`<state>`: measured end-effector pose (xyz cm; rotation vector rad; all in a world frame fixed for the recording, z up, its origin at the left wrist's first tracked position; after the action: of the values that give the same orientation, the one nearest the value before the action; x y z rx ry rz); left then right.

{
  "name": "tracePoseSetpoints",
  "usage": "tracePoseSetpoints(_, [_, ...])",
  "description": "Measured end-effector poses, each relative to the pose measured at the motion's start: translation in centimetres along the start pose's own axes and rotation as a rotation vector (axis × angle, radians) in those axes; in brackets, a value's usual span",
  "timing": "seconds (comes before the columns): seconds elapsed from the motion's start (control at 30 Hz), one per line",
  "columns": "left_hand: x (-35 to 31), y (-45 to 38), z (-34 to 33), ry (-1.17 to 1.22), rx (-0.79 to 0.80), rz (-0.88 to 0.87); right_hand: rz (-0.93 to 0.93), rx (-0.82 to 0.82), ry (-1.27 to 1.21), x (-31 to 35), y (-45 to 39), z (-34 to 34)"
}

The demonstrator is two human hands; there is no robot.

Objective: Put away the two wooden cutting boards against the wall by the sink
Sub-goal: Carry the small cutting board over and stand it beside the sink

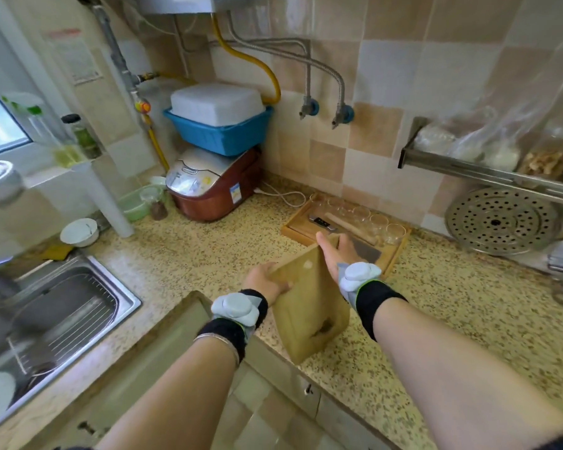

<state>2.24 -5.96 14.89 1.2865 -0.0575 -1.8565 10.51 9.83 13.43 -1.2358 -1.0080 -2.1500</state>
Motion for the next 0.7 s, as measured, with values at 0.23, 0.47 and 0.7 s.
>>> tracePoseSetpoints(0.23, [3.5, 1.6, 1.9, 0.139, -0.194, 0.069, 0.167, 0.069, 0.094, -0.9, 0.6, -3.1])
tracePoseSetpoints(0.47, [6.2, 3.5, 6.0, 0.148, -0.279, 0.034, 0.214, 0.115, 0.195, 2.0, 1.8, -7.0])
tracePoseSetpoints(0.7, [12.4, 7.8, 15.1, 0.213, -0.457, 0.053, 0.308, 0.229, 0.265, 8.6, 2.8, -17.8])
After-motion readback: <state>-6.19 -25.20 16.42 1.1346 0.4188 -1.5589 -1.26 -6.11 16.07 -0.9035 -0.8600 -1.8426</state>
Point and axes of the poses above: each hand's wrist, its own y-axis away from the middle knuckle, its own z-axis out of the back of the hand, x = y × z, the point moved 1 cm from there along -y, towards the middle knuckle, and after that the axes turned 12 degrees about x, right-handed, at the moved point
